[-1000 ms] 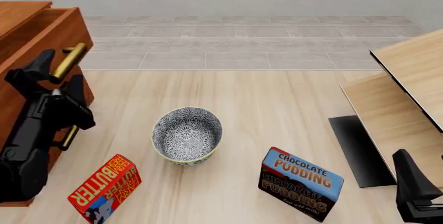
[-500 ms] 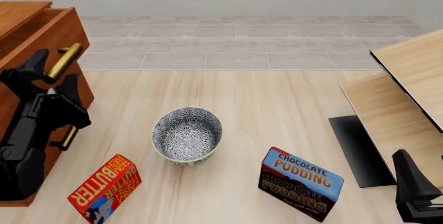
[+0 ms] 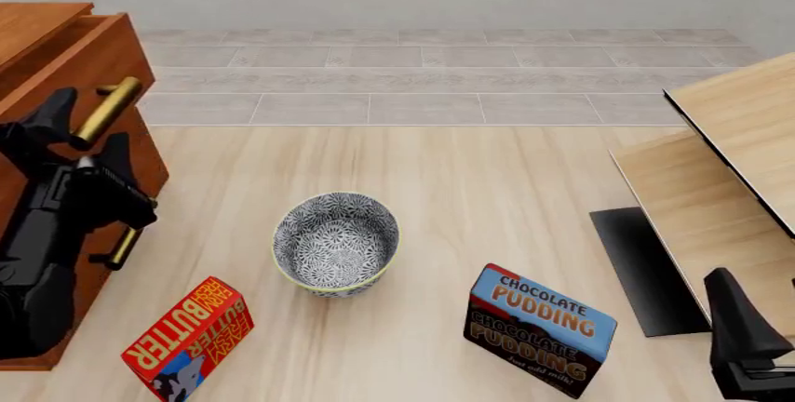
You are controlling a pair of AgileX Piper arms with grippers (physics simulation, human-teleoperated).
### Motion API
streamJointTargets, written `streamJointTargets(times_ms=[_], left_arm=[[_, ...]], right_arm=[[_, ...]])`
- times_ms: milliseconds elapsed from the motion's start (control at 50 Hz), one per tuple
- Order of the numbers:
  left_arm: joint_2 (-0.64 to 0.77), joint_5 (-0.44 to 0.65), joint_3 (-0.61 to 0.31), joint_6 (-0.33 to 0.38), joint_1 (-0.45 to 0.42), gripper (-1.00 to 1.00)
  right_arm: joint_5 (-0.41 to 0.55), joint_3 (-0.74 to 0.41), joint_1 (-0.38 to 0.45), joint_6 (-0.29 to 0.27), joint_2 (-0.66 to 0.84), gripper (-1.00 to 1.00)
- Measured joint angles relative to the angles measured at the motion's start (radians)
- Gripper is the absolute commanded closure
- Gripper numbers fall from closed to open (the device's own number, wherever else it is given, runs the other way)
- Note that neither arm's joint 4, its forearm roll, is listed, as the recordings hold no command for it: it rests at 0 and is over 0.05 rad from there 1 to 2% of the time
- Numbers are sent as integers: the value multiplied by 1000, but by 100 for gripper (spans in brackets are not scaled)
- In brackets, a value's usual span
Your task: Close the top drawer of the cabinet.
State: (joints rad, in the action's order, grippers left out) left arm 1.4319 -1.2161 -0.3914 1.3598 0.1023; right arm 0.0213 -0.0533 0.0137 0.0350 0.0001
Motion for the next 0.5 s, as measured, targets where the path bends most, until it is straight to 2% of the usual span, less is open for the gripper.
streamJointTargets(times_ms=[500], left_arm=[[4, 1, -2, 22, 30, -100]], right_arm=[[0, 3, 1, 3, 0, -100]])
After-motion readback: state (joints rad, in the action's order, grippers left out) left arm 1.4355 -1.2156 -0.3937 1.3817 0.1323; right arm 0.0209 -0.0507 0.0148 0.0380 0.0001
